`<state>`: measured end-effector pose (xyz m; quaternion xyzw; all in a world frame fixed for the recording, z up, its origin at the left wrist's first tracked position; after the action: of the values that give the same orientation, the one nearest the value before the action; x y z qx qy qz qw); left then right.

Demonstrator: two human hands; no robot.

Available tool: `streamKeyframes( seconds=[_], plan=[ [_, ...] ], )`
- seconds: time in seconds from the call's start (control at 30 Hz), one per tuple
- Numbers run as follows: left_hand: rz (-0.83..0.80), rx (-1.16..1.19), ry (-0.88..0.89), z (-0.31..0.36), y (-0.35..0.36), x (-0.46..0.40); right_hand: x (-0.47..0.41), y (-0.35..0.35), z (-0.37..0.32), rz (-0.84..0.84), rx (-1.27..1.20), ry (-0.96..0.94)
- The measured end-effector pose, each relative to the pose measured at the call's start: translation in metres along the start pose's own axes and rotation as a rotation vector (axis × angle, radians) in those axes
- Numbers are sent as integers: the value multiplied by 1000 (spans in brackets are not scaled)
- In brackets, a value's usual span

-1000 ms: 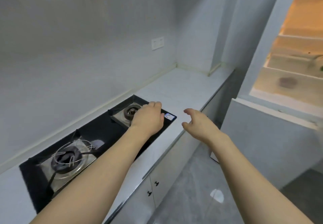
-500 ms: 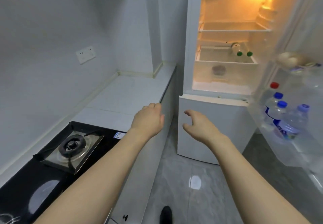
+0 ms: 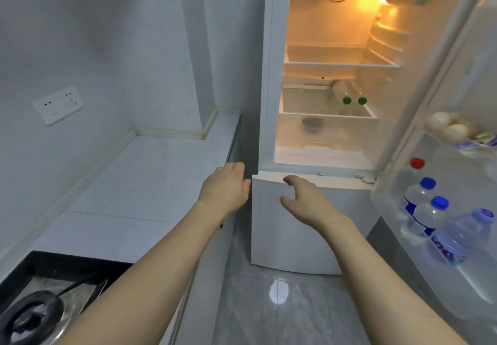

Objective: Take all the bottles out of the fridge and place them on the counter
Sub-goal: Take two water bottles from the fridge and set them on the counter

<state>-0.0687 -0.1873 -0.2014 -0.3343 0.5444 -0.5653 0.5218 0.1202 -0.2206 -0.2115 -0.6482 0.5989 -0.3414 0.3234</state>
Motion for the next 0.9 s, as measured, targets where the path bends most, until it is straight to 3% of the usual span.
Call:
streamKeyframes(
  seconds=[0.33, 0.67, 0.9],
  plan=[
    [-18, 101, 96, 8, 16, -116, -89, -24, 23, 97, 26, 60],
    [-131, 186, 216, 83, 55, -214, -151, -82, 99, 229, 14, 187],
    [-115, 232, 242, 128, 67, -309, -229, -145, 148, 363, -46, 239]
  ],
)
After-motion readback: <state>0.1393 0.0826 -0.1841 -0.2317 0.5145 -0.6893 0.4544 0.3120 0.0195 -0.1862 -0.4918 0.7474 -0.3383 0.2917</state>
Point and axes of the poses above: each hand's wrist, its own x-axis away from the middle knuckle, its own y-axis out of the palm, z = x × y, the point moved 2 cm from there along -x, towards the middle knuckle, and after that the axes turned 1 degree about -x, right-handed, at the moved point
